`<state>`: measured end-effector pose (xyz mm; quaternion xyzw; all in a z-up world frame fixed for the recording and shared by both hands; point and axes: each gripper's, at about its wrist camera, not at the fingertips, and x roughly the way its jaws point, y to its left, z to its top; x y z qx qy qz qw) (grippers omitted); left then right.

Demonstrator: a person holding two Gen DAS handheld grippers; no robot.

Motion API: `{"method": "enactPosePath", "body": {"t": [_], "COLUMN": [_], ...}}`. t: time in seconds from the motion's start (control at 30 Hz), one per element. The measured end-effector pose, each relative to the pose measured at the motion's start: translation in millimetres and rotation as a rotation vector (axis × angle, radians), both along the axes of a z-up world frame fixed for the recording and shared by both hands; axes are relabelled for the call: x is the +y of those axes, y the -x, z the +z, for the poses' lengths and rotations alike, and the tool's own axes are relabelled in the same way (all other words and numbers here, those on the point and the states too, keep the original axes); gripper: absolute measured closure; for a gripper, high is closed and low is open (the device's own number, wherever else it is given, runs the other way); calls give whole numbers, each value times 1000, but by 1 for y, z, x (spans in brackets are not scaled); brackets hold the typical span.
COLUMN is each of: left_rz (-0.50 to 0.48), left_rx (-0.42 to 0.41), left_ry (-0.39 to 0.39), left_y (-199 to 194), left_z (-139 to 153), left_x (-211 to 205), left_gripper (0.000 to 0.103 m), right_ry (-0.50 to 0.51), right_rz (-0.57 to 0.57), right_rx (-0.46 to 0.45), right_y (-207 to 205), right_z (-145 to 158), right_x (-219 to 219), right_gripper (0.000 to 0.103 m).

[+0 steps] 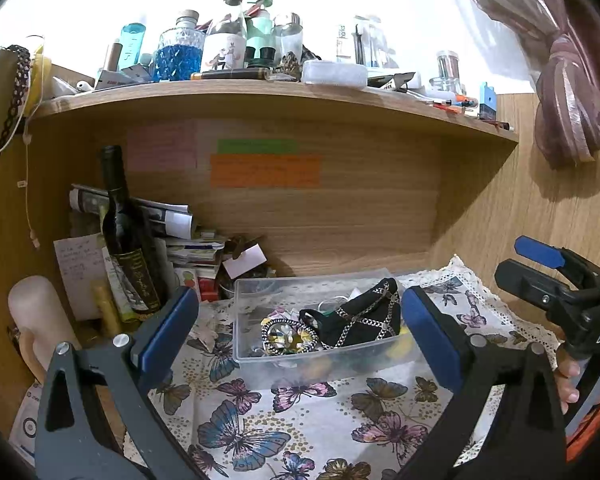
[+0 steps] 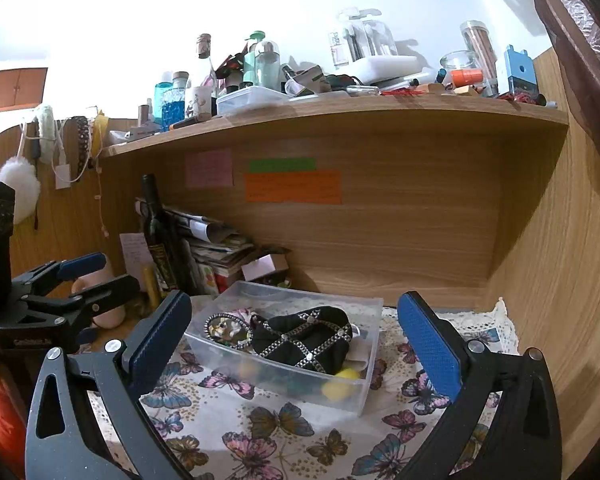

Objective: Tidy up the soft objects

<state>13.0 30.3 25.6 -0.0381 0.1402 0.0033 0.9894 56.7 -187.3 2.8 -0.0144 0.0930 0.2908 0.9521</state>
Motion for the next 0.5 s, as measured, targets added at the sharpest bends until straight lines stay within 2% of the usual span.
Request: {"method": "enactPosePath", "body": {"t": [0.5], "left_rz": [-9], "left_rx": [-4], "left_ry": [-5], "left_y": [-2], "left_z": [-2], "left_x": [-3], "left_gripper": [0], "right_ry": [8], "right_rz": [6], "right_rx": [-5], "right_y": [1], "right_z": [0], "right_x": [5], "right_gripper": [0]}}
